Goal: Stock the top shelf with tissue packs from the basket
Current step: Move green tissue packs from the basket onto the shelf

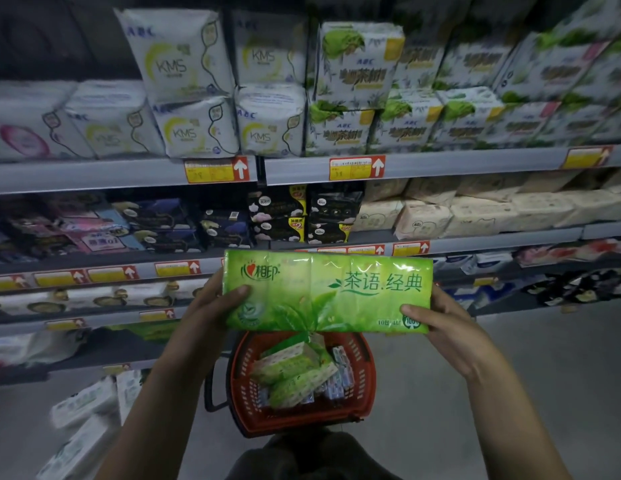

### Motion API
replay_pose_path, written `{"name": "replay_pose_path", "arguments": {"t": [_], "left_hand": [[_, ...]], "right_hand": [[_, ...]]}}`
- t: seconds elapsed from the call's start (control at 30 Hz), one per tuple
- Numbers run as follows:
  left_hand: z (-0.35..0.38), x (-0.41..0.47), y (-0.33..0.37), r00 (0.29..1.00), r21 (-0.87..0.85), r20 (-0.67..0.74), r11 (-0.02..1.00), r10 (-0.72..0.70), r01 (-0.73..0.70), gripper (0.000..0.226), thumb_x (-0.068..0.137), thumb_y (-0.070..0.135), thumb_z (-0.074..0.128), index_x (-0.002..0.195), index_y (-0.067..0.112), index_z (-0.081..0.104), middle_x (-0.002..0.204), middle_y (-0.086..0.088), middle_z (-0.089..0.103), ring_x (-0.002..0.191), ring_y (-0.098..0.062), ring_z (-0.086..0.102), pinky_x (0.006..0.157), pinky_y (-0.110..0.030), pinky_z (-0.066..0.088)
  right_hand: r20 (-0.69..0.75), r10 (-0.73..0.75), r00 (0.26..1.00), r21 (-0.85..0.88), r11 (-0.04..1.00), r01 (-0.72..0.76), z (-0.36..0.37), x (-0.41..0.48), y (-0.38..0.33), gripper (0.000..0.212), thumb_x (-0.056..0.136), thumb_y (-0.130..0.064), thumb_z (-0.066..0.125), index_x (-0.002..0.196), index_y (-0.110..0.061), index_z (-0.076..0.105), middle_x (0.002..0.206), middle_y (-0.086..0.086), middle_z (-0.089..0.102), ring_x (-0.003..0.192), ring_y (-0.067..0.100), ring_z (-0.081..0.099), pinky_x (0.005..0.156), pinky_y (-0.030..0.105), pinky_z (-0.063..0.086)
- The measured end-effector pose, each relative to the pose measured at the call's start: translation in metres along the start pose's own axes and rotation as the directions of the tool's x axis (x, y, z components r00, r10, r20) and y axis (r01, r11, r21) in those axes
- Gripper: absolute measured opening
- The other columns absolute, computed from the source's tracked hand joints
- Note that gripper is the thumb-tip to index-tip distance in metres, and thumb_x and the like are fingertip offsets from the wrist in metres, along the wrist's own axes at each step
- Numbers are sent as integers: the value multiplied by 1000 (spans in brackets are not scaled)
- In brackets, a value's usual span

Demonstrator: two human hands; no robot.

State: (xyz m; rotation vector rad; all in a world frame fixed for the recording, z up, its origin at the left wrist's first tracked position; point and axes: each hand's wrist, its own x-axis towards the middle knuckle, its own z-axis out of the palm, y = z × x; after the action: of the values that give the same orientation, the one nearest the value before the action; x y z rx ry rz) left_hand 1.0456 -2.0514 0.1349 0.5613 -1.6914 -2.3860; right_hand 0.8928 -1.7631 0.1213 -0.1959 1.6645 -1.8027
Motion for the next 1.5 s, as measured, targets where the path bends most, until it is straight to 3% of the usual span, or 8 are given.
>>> {"name": "replay_pose_path", "arguments": {"t": [0.23,0.37,0.53,0.7,0.87,1.0,1.17,1.5], "left_hand": [[-6,18,21,998,-25,14,997,68,-68,36,81,17,63,117,15,59,102,-10,73,88,-26,71,66,-32,59],[-13,34,37,995,-18,9,995,99,-99,75,57,42,86,120,12,59,109,-14,70,94,-31,69,71,-39,58],[-11,38,46,989,-41,31,989,146,-144,39,75,13,67,112,17,58,99,-5,74,86,-22,72,65,-30,59],[-8,35,53,989,-55,26,988,146,-144,34,75,14,54,109,18,56,89,0,76,77,-16,72,59,-26,57],[-10,34,67,988,-57,26,987,149,-148,87,41,49,90,118,24,59,106,-4,73,89,-24,72,63,-34,59],[-5,32,82,988,-104,3,983,156,-154,52,71,19,75,120,22,59,112,-9,71,89,-25,72,64,-36,60],[3,29,103,979,-150,-2,968,204,-202,99,30,44,96,119,20,60,107,-8,73,89,-25,73,63,-34,59],[10,28,140,955,-153,-7,944,296,-294,107,37,44,96,132,16,54,119,-9,69,102,-21,69,74,-29,58]], "right_hand": [[-37,-68,997,2,998,68,11,7,-24,97,33,-42,95,119,-14,60,115,9,69,110,26,63,92,34,53],[-31,-123,992,13,992,123,19,12,-43,94,34,-42,95,117,-14,61,114,8,69,106,24,65,80,27,55],[-42,-145,989,-20,989,144,24,15,-57,99,31,-44,95,118,-12,59,112,7,70,105,23,66,84,28,56],[-27,-166,986,-56,985,164,30,15,-67,95,32,-46,94,117,-17,61,113,5,70,106,22,66,91,34,54],[-24,-201,979,-60,978,199,36,12,-82,94,30,-47,94,113,-19,62,111,4,71,104,21,66,89,31,54],[-11,-239,971,-72,969,237,37,10,-96,95,29,-48,94,115,-21,61,112,4,71,103,21,66,87,31,54],[4,-301,954,-94,949,300,40,10,-116,99,26,-50,93,115,-22,61,110,0,71,101,17,67,76,22,56],[21,-394,919,-105,913,394,46,14,-151,97,28,-51,93,115,-21,62,113,2,70,103,19,66,84,30,56]]}}
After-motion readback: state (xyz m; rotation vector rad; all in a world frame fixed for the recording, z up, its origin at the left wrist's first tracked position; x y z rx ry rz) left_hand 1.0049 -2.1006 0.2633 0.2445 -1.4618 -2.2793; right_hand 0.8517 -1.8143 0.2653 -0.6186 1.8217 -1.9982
